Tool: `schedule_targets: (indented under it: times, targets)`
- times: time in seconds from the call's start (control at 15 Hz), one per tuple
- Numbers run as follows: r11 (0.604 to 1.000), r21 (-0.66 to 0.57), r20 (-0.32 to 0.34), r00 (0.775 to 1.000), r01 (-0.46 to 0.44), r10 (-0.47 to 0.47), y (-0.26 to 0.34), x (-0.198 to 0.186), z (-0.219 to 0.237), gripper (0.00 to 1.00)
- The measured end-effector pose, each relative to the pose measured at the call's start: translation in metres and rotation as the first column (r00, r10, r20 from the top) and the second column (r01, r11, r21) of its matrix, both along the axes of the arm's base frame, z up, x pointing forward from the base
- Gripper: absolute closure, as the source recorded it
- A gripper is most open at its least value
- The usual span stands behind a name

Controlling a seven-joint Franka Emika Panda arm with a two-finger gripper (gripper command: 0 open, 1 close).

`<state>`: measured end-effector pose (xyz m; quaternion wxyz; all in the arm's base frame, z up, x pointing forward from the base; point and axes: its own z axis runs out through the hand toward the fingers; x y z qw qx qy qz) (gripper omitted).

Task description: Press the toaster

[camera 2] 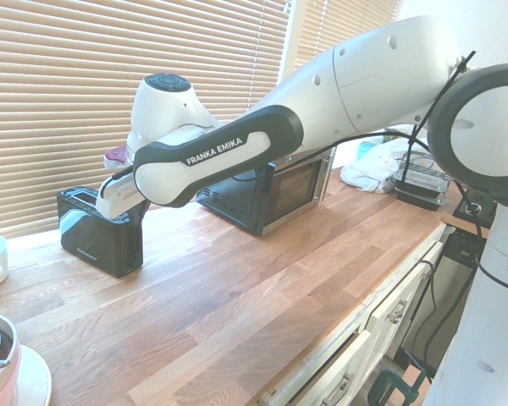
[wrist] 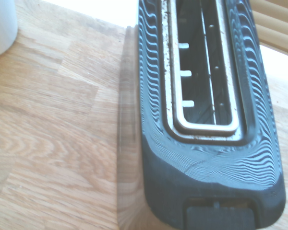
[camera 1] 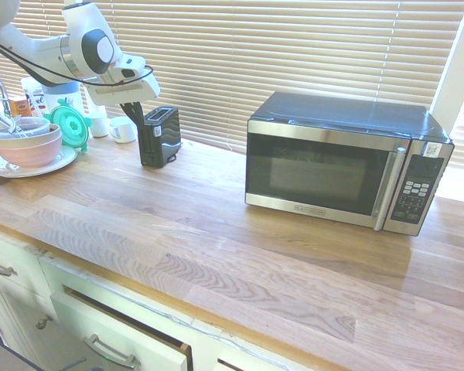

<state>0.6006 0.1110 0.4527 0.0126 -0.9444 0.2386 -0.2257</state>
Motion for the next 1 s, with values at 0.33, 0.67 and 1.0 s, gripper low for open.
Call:
schedule_targets:
  times: [0.33, 0.67, 1.0]
  targets:
    - [1.000, 0.001, 0.023, 1.000, -0.009, 0.009, 0.003, 0.004, 0.012, 1.00]
    - [1.000, 0.005, 0.014, 1.000, -0.020, 0.020, 0.000, 0.005, 0.010, 1.00]
    - [0.998, -0.002, 0.009, 0.998, -0.057, 0.057, 0.000, 0.010, 0.000, 1.00]
